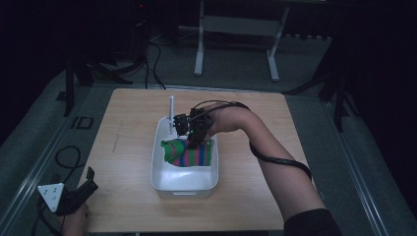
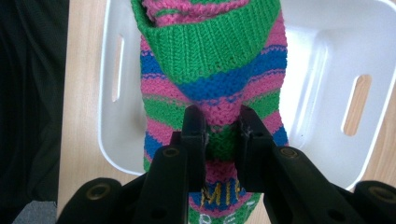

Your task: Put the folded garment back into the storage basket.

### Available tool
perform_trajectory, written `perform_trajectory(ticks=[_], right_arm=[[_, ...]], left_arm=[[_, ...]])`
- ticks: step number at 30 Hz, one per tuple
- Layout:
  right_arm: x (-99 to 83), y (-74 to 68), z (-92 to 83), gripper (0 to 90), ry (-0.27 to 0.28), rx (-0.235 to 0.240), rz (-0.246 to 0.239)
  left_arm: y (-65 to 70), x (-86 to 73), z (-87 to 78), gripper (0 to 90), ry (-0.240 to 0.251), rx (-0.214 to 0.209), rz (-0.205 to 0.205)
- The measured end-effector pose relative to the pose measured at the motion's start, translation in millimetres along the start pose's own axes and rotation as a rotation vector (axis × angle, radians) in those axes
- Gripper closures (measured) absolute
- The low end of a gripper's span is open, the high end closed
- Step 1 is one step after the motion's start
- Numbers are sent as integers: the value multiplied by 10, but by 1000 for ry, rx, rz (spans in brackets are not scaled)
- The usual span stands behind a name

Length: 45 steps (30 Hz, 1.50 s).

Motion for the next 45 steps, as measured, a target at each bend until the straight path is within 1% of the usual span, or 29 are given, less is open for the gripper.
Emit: perform_trajectory(ticks=[2,4,5,8,9,10,11,12,14,15,16,18,20,22,23,25,27,28,30,35,38,42,43,45], right_arm=[[-20,16,55,757,-4,0,6],[-20,16,55,757,-4,0,6],[-41,30,168,756,-8,10,18],[-63,41,302,756,-14,22,16],[-63,41,302,756,-14,22,16],[-85,50,390,756,-26,25,19],[-85,50,390,756,-26,25,19],[-103,64,476,756,-32,29,22],[-117,80,565,756,-38,33,28],[-117,80,565,756,-38,33,28],[-131,81,656,756,-47,40,33],[-137,84,745,756,-48,49,32],[-151,92,830,756,-56,50,39],[-151,92,830,756,-56,50,39],[-159,95,872,756,-61,51,41],[-182,118,1024,754,-64,47,50],[-195,122,1096,753,-70,45,59],[-195,122,1096,753,-70,45,59],[-214,107,1185,751,-83,56,71],[-232,79,1289,744,-97,68,67],[-236,81,1317,726,-95,72,81],[-233,98,1312,592,-84,67,96],[-229,101,1288,551,-76,66,104],[-226,100,1212,502,-60,68,111]], left_arm=[[4,-1,2,4,-1,-1,1],[6,-1,3,4,0,-2,2],[11,1,4,4,3,-2,5],[12,1,4,4,3,-2,5],[12,1,4,4,3,-2,5],[13,0,5,4,2,-4,5],[13,0,5,4,2,-4,5],[15,0,6,4,2,-5,6],[19,1,5,4,3,-7,6],[19,1,5,4,3,-7,6],[19,1,5,4,4,-7,7],[18,1,3,4,4,-7,8],[19,0,4,4,3,-8,7],[20,0,4,4,3,-9,7],[20,1,4,4,4,-9,8],[21,1,6,4,5,-9,6],[16,1,4,4,4,-10,5],[14,2,3,4,5,-8,4],[15,1,3,4,4,-9,4],[22,0,4,4,5,-11,7],[18,1,3,4,5,-11,5],[21,1,4,4,5,-12,5],[19,1,4,4,5,-12,5],[18,1,3,4,5,-11,4]])
Point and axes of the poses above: each handheld gripper's, and its own axes: z roughly forward along the jaws, x roughly out of its top, y roughly to its right, the point moved 10 cm from there along z, roughly forward along the jaws, and after that the axes turned 3 degrees about z, right-handed, at the moved point
